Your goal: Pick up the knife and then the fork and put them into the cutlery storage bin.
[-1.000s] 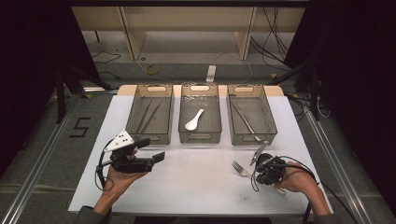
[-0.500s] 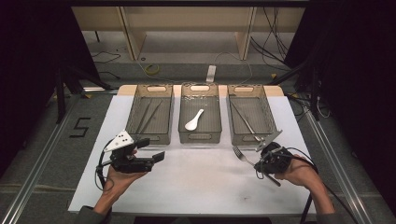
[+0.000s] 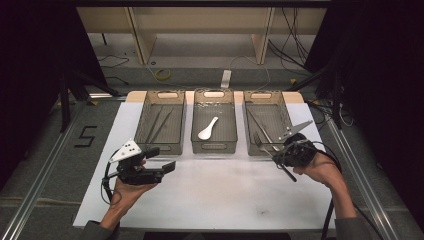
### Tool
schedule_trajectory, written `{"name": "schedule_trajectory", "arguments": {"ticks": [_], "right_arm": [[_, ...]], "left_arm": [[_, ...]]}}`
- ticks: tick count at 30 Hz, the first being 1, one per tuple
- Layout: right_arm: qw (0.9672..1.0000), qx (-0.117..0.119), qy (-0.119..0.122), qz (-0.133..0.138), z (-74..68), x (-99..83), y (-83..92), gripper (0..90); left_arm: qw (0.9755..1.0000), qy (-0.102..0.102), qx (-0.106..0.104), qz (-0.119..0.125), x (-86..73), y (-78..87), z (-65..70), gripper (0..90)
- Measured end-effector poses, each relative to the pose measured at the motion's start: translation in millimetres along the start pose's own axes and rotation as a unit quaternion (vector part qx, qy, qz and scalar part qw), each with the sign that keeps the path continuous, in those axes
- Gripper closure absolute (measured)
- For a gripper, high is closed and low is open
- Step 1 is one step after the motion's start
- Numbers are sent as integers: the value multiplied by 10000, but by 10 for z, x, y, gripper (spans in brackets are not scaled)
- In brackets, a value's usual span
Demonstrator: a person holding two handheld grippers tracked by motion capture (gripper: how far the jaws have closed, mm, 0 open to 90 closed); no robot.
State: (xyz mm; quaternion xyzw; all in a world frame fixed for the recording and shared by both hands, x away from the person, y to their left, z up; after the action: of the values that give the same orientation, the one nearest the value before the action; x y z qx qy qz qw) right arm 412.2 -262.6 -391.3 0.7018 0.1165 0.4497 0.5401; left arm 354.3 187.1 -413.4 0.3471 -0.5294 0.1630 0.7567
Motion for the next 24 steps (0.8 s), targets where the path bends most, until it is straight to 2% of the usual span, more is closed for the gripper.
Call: {"name": "schedule_trajectory", "arguments": {"ticks": [4, 14, 24], "right_arm": [[9998, -75, -107, 123, 74, 111, 22, 847], [9990, -241, -193, 313, 247, 429, 66, 847], [9977, -371, -444, 340, 451, 713, 22, 847]], "left_arm": [[10000, 29, 14, 39, 1, 3, -2, 160], [10000, 24, 27, 77, 4, 6, 1, 156], [9999, 20, 10, 112, 7, 15, 3, 156]]}}
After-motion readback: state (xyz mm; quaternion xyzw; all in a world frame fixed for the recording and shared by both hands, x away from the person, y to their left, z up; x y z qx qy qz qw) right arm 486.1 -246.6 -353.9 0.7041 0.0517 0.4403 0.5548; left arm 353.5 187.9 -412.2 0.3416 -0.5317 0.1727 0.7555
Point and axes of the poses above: each handheld gripper's, and its own axes: y roughly backward along the jaws, x roughly out of its top, z roughly to its right, the point moved 1 cm from there along -y, roughly forward along the jaws, and after that the axes turned 1 degree about -y, right-handed, at the moved point
